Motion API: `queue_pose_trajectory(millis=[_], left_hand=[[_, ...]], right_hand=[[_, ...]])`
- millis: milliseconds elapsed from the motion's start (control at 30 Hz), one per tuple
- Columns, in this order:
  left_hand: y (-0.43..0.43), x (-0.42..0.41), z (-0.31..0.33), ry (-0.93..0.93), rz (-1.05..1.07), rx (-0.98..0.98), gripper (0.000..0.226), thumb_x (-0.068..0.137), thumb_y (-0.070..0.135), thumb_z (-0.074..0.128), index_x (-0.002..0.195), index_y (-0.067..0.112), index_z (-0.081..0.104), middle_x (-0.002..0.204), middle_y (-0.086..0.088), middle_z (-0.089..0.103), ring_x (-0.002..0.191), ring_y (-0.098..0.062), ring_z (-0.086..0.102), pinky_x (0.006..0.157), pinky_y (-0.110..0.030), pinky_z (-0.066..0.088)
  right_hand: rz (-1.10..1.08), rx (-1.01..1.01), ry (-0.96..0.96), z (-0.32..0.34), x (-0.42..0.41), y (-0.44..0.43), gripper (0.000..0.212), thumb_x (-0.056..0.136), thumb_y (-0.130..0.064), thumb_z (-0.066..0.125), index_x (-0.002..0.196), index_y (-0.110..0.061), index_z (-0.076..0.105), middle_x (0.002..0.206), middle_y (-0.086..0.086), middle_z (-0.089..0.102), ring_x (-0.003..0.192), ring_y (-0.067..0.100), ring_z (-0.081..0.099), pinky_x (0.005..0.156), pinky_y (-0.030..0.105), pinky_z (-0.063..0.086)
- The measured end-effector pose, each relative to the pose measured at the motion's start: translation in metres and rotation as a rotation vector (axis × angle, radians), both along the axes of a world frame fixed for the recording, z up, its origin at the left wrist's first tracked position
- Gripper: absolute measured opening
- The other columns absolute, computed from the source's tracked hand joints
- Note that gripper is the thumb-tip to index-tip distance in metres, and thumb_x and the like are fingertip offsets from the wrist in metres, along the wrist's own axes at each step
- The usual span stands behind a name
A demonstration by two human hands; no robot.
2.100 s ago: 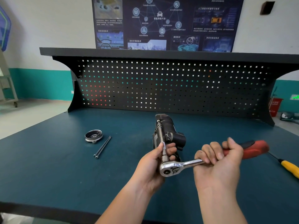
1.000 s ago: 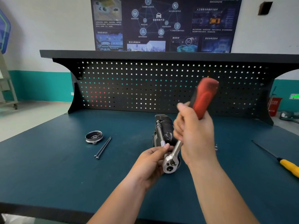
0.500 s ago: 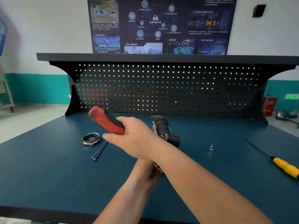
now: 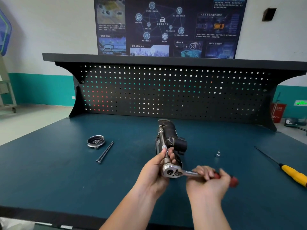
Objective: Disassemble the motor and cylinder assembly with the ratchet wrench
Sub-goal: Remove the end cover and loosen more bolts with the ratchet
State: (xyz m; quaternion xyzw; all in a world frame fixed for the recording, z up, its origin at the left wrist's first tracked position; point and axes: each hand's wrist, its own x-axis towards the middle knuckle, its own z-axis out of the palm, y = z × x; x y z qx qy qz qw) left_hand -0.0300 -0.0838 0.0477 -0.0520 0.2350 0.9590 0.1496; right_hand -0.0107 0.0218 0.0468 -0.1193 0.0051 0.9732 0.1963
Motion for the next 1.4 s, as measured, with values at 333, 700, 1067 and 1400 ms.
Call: queue_pose_trajectory(millis=[333, 700, 1067, 1400], left_hand=[[-0.008, 0.003, 0.001, 0.044, 0.014, -0.162, 0.032, 0.092, 0.011, 0.054, 0.068, 0.0, 0.074, 0.075, -0.012, 0.072, 0.055, -0.016, 0.068, 0.047, -0.024, 0.055], [-0.034, 0.009, -0.003, 0.222, -0.094, -0.623, 0.028, 0.091, -0.001, 0.047, 0.079, 0.005, 0.071, 0.077, -0.011, 0.071, 0.065, -0.018, 0.069, 0.056, -0.025, 0.055], [-0.027, 0.01, -0.013, 0.087, -0.028, -0.352, 0.017, 0.065, 0.019, 0.067, 0.063, 0.005, 0.076, 0.071, -0.006, 0.072, 0.056, -0.012, 0.068, 0.05, -0.019, 0.054], [-0.025, 0.013, -0.018, 0.074, -0.016, -0.399, 0.032, 0.089, 0.016, 0.058, 0.066, 0.006, 0.077, 0.069, -0.005, 0.072, 0.054, -0.012, 0.068, 0.043, -0.019, 0.051]], right_hand=[[-0.095, 0.753, 0.2, 0.067, -0.001, -0.028, 0.026, 0.09, -0.009, 0.048, 0.068, -0.018, 0.039, 0.041, -0.011, 0.03, 0.034, 0.004, 0.024, 0.033, 0.016, 0.019], [-0.045, 2.143, 0.529, 0.085, -0.01, -0.092, 0.032, 0.087, -0.026, 0.062, 0.064, -0.024, 0.04, 0.047, -0.01, 0.041, 0.043, 0.005, 0.037, 0.044, 0.016, 0.03], [-0.054, 0.672, 0.305, 0.052, 0.001, -0.027, 0.035, 0.094, -0.01, 0.045, 0.06, -0.02, 0.044, 0.041, -0.011, 0.03, 0.033, 0.003, 0.025, 0.034, 0.016, 0.023], [-0.057, 0.338, 0.01, 0.025, 0.003, -0.015, 0.028, 0.088, -0.02, 0.044, 0.062, -0.021, 0.034, 0.042, -0.01, 0.027, 0.036, 0.007, 0.023, 0.038, 0.019, 0.02]])
